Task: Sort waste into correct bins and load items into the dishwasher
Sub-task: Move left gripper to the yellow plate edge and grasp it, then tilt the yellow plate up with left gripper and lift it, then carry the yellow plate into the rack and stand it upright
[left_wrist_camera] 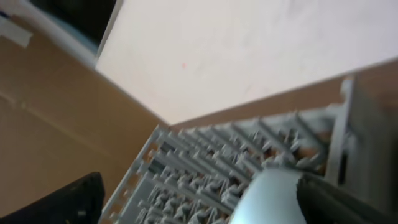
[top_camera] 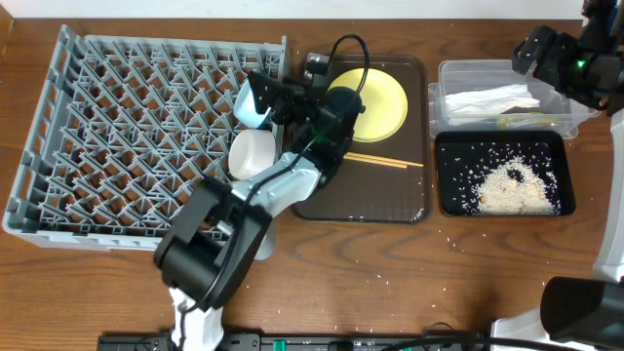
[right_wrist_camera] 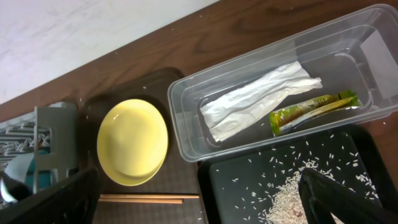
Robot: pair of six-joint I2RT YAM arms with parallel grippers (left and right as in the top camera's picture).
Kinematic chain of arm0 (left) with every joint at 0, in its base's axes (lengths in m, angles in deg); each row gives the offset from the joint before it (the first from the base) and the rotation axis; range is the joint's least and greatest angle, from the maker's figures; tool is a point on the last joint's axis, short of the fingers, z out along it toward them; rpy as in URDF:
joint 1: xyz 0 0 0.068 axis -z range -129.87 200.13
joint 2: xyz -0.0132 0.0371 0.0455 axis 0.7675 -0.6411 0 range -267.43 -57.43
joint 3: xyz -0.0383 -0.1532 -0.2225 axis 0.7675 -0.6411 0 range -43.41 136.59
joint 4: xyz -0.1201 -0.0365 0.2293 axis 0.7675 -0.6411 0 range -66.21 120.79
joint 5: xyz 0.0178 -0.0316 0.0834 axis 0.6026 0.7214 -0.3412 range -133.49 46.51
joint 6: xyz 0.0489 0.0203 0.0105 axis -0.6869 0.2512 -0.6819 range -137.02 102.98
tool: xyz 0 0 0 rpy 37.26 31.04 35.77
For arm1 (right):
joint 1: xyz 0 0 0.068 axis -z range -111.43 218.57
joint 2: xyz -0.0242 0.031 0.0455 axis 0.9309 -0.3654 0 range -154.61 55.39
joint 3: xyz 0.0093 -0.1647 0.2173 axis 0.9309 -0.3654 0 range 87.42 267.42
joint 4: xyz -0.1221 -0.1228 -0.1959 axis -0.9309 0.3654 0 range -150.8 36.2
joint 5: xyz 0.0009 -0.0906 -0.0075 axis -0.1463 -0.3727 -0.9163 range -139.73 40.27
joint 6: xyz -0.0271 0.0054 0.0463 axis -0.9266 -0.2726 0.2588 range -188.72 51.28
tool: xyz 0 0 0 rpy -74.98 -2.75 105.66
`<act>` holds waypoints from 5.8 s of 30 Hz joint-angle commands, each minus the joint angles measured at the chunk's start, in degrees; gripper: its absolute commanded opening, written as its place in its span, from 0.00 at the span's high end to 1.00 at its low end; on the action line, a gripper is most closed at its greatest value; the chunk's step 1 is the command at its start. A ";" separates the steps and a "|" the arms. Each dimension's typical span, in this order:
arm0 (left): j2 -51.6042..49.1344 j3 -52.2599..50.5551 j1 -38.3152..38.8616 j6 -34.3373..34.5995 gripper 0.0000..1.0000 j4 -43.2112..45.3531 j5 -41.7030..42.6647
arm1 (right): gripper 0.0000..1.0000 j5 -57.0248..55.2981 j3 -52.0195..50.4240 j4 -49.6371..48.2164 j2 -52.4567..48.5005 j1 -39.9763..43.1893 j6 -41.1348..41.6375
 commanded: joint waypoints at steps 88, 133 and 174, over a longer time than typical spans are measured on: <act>-11.89 21.70 -9.97 70.07 0.93 -54.77 86.58 | 0.01 -0.15 0.17 0.07 -0.04 -0.07 0.28; -12.13 12.52 -8.59 71.28 0.71 -46.10 82.90 | 0.01 -0.15 0.17 0.07 -0.04 -0.07 0.28; 11.43 12.50 -19.45 65.37 0.92 -44.11 94.57 | 0.01 -0.15 0.17 0.09 -0.04 -0.07 0.26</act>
